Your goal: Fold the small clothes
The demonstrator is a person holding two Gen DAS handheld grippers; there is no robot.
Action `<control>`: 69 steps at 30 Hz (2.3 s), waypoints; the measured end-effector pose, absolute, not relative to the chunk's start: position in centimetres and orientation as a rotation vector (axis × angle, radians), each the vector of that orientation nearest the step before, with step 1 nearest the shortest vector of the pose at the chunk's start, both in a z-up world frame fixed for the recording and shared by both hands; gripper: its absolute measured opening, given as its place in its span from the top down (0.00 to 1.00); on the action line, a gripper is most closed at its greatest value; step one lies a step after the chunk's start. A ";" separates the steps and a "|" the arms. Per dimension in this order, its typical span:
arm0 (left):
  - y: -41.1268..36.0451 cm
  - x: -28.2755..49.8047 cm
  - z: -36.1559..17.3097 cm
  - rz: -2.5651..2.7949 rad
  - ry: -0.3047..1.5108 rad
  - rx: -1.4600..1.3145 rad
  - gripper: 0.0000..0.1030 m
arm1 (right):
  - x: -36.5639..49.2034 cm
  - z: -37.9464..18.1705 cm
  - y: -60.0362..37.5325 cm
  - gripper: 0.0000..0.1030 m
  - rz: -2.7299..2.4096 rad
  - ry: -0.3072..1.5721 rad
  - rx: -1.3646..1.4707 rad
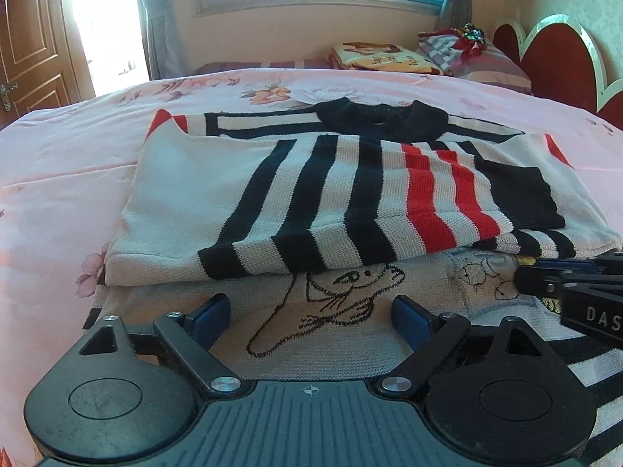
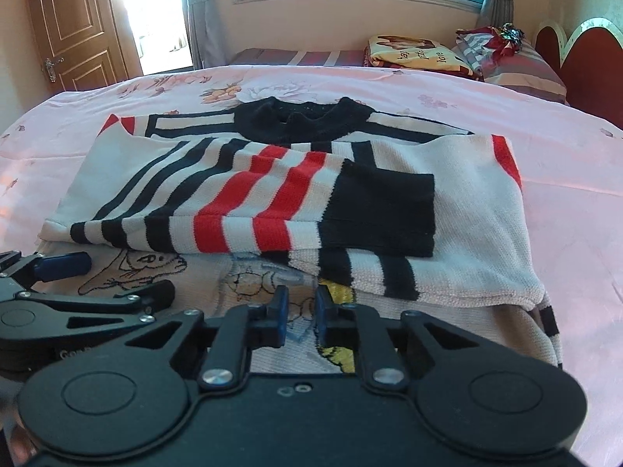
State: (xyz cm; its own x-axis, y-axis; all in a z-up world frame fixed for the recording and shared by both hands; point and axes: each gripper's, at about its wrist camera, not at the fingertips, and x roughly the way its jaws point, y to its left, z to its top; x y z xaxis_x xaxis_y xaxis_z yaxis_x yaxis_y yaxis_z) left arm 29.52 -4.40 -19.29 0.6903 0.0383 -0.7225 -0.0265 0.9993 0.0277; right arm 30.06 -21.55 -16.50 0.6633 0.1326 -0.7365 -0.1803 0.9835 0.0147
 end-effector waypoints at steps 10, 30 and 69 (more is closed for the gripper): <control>-3.1 28.2 -19.4 0.081 0.820 0.003 0.11 | 28.0 -16.8 -28.2 0.85 0.115 0.812 0.000; -3.4 26.2 -16.4 0.052 0.793 0.051 0.10 | 26.0 -15.1 -25.3 0.57 0.100 0.810 0.010; 3.6 22.4 -17.9 -0.032 0.837 0.032 0.09 | 21.7 -16.0 -23.7 0.82 -0.079 0.843 -0.104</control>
